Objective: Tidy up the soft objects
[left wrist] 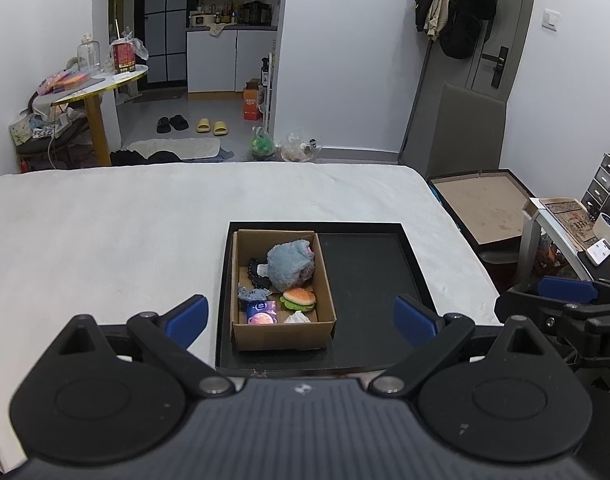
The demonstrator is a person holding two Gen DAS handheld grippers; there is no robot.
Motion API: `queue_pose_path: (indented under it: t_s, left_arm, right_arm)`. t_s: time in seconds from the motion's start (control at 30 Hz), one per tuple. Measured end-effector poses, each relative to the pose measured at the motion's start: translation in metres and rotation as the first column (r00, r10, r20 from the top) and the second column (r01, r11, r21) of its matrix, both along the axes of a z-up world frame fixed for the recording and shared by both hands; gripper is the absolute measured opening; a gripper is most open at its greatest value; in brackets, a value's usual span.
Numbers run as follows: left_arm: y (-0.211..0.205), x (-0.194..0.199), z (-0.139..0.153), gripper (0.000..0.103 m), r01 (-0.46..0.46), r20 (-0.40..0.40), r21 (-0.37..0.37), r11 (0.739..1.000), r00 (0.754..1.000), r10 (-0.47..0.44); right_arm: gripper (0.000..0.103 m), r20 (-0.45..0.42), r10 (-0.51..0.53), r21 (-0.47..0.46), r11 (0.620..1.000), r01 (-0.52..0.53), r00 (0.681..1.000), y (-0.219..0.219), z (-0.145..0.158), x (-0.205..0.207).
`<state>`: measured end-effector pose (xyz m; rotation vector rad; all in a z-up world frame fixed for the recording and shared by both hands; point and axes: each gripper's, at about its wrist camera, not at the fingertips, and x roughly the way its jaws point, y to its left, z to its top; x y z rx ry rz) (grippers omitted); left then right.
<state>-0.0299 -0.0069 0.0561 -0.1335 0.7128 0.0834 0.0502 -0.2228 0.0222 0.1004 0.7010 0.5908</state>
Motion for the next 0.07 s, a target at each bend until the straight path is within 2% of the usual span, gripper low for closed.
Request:
queue_pose_path:
  t_s: [0.07]
  left_arm:
    - [0.0006,0.0009,-0.0001,0.098,0.004,-0.004,-0.008,1.0,1.0,-0.004]
  right_arm:
    - [0.103,-0.001,0.0,0.0,1.0,0.0,1.0,0.0001,0.0001,0.0]
